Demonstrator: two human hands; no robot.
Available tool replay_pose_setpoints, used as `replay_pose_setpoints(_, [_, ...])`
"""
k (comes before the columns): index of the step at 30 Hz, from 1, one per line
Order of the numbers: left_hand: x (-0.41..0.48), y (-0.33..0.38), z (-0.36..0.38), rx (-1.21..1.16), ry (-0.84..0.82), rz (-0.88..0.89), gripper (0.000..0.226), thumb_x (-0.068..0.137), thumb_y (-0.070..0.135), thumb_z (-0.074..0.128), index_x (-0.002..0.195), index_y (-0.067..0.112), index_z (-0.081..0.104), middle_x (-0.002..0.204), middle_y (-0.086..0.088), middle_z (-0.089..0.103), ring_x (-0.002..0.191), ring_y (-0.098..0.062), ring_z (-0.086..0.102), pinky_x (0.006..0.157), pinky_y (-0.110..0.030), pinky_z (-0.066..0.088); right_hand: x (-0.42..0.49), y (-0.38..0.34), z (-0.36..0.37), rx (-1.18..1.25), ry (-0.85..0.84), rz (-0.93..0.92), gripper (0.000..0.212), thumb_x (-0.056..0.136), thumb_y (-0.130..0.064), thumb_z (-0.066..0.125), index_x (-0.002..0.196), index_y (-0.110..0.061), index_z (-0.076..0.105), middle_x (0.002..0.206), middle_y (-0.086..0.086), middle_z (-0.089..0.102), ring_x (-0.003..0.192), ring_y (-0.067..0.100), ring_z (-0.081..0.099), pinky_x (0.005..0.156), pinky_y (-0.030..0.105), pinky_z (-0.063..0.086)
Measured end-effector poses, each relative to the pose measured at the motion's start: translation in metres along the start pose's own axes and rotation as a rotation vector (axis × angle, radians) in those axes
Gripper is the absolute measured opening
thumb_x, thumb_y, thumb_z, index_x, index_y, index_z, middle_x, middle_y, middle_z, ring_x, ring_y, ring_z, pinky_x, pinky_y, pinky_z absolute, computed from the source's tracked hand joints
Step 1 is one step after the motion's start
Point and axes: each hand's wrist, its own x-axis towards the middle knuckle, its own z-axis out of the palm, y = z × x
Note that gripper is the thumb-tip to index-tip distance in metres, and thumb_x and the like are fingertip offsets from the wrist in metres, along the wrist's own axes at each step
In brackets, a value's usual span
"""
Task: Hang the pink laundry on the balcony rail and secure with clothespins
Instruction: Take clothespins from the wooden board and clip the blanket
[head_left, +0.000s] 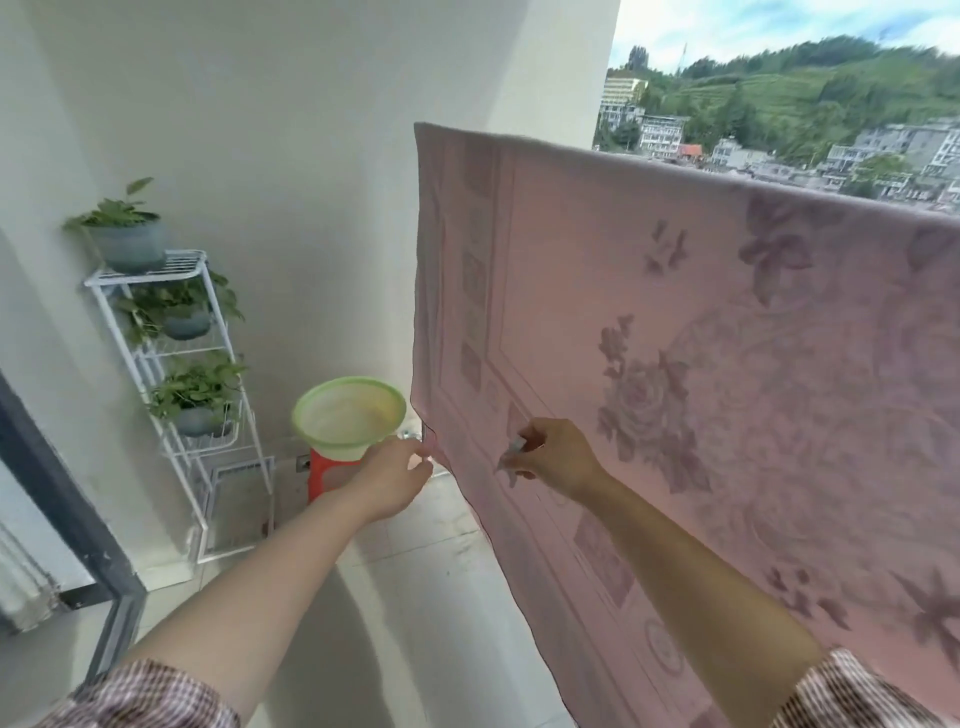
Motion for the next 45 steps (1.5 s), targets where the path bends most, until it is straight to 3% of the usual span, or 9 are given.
replay_pose_setpoints(3, [0.063,-0.02,-0.035,-0.117,0.016,-0.051,0.019,0.09,0.024,0.048,0.083,0.02,0.064,0.08,0.001,0.057,0.075,-0.018,0.05,0.063,-0.027,0.037,0.073,-0.022,0.023,0.11,-0.003,0.013,0.023,0.065,-0.001,0.081,0.077,-0.002,0.062,0.069,0.013,0.064,0.054,0.018,0.057,0.057,0.028,0.051])
replay_pose_setpoints(7, [0.129,-0.035,-0.06,-0.424,0.041,-0.067,0.021,0.089,0.027,0.054,0.075,0.02,0.067,0.078,0.003,0.061,0.075,-0.016,0.053,0.072,-0.03,0.041,0.16,-0.046,0.052,0.311,0.014,0.053,0.031,0.069,-0.001,0.081,0.094,0.001,0.062,0.075,0.012,0.065,0.058,0.019,0.064,0.063,0.027,0.058])
replay_pose_setpoints(10, [0.176,-0.042,-0.074,-0.63,0.009,-0.068,0.01,0.085,0.024,0.065,0.094,0.028,0.062,0.092,0.012,0.063,0.09,-0.009,0.058,0.081,-0.027,0.045,0.224,-0.057,0.072,0.411,0.02,0.069,0.029,0.072,-0.005,0.08,0.094,0.001,0.061,0.075,0.015,0.066,0.055,0.016,0.064,0.059,0.026,0.059])
replay_pose_setpoints(14, [0.252,-0.065,-0.082,-0.62,-0.037,-0.012,0.064,0.069,0.031,0.075,0.128,0.025,0.05,0.117,0.006,0.056,0.101,-0.012,0.06,0.075,-0.021,0.045,0.307,-0.062,0.09,0.363,-0.008,0.073,0.028,0.075,-0.017,0.08,0.091,0.0,0.064,0.071,0.01,0.069,0.054,0.012,0.064,0.057,0.022,0.057])
replay_pose_setpoints(20, [0.396,-0.099,-0.107,-0.508,0.008,0.054,0.02,0.08,0.022,0.072,0.1,0.021,0.07,0.095,0.003,0.071,0.08,-0.01,0.062,0.075,-0.022,0.044,0.453,-0.061,0.109,0.36,-0.056,0.098,0.03,0.08,-0.029,0.075,0.088,0.0,0.071,0.072,0.008,0.068,0.055,0.011,0.061,0.06,0.022,0.054])
replay_pose_setpoints(30, [0.574,-0.175,-0.124,-0.488,-0.026,-0.068,0.01,0.081,0.024,0.071,0.09,0.021,0.068,0.084,0.009,0.066,0.069,-0.009,0.058,0.061,-0.019,0.039,0.632,-0.064,0.147,0.195,-0.132,0.185,0.03,0.088,-0.031,0.065,0.101,-0.004,0.068,0.082,0.005,0.068,0.065,0.016,0.062,0.057,0.021,0.05])
replay_pose_setpoints(35, [0.66,-0.225,-0.127,-0.62,-0.01,-0.165,0.015,0.079,0.028,0.07,0.091,0.021,0.066,0.089,0.002,0.067,0.076,-0.016,0.061,0.069,-0.028,0.043,0.71,-0.064,0.172,0.07,-0.062,0.228,0.015,0.09,-0.019,0.063,0.1,-0.008,0.062,0.081,0.003,0.064,0.063,0.014,0.059,0.058,0.022,0.047])
replay_pose_setpoints(40, [0.758,-0.263,-0.133,-0.794,-0.064,-0.246,0.021,0.085,0.025,0.065,0.103,0.016,0.062,0.09,-0.003,0.065,0.07,-0.016,0.061,0.068,-0.029,0.045,0.787,-0.067,0.197,-0.233,0.009,0.219,0.019,0.087,-0.015,0.061,0.105,-0.011,0.065,0.076,-0.006,0.058,0.066,0.01,0.056,0.063,0.02,0.045])
replay_pose_setpoints(45, [0.839,-0.285,-0.134,-0.928,-0.179,-0.32,0.028,0.085,0.032,0.066,0.107,0.018,0.059,0.088,-0.003,0.064,0.071,-0.018,0.062,0.07,-0.033,0.049,0.847,-0.079,0.218,-0.572,0.005,0.192,0.026,0.09,-0.014,0.05,0.112,-0.015,0.063,0.094,-0.002,0.061,0.088,0.016,0.057,0.073,0.023,0.041])
